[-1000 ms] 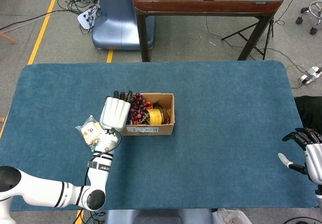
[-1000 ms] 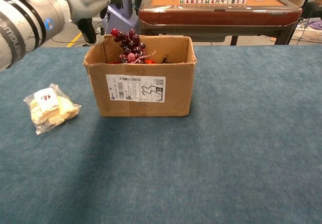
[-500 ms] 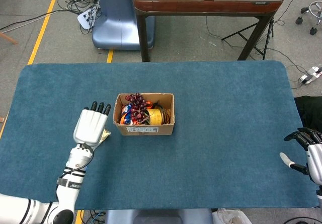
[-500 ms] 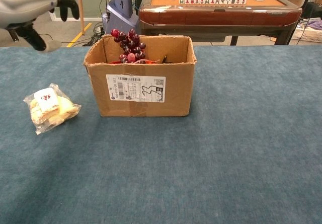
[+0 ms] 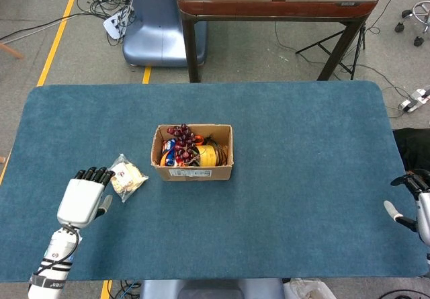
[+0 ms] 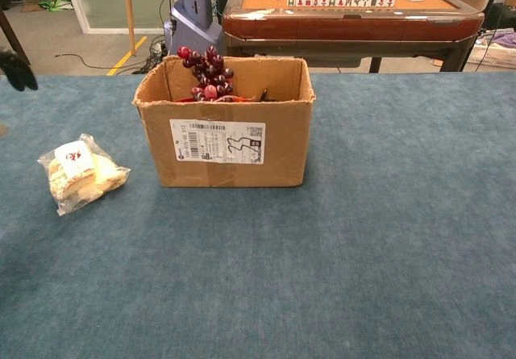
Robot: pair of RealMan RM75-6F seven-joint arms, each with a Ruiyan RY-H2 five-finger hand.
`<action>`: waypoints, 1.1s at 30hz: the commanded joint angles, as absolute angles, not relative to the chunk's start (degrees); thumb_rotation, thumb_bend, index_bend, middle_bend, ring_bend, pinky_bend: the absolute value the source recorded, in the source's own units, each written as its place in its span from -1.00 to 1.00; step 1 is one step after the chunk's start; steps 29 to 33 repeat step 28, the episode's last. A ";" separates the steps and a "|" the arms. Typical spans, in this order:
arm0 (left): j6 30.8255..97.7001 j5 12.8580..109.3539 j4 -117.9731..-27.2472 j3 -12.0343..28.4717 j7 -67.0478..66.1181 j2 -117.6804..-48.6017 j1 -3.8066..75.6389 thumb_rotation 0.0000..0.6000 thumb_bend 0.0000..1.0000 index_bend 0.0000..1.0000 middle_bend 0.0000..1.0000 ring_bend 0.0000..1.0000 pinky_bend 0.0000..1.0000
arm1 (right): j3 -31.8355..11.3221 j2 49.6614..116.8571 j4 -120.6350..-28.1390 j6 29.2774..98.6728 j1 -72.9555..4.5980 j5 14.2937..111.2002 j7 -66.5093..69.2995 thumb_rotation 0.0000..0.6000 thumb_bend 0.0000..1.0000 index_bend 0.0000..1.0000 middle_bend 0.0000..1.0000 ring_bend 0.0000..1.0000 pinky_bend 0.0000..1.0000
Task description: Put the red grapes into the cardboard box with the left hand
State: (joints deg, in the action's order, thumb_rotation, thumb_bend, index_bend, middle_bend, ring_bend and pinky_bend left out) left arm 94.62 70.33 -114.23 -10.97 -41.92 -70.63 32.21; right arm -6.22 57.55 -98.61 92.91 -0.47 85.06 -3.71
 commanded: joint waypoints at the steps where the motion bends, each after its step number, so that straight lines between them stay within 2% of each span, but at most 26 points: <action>1: 95.66 73.20 -111.07 -12.90 -38.08 -70.21 28.10 1.00 -0.38 -0.41 -0.42 -0.47 -0.35 | -6.82 57.58 -99.55 93.65 0.17 83.74 -5.45 1.00 -0.58 -0.09 -0.16 -0.52 -0.45; 10: 95.80 76.45 -104.58 -13.26 -31.38 -71.91 20.65 1.00 -0.38 -0.40 -0.42 -0.47 -0.37 | -7.10 56.65 -100.98 92.36 0.84 80.09 -7.25 1.00 -0.58 -0.09 -0.16 -0.52 -0.45; 18: 97.07 78.29 -97.74 -11.97 -24.55 -72.38 14.74 1.00 -0.38 -0.30 -0.39 -0.46 -0.40 | -7.61 56.30 -101.91 93.03 1.42 78.67 -9.03 1.00 -0.58 -0.09 -0.16 -0.52 -0.45; 24: 94.59 76.49 -94.77 -8.53 -21.98 -72.35 13.60 1.00 -0.38 -0.29 -0.38 -0.45 -0.40 | -7.89 55.91 -101.93 90.66 0.58 77.42 -8.48 1.00 -0.58 -0.09 -0.16 -0.52 -0.45; 33: 92.99 77.00 -94.12 -7.73 -21.31 -72.12 12.87 1.00 -0.38 -0.29 -0.38 -0.45 -0.40 | -7.66 55.65 -101.98 88.75 -0.20 77.42 -8.12 1.00 -0.58 -0.09 -0.16 -0.52 -0.45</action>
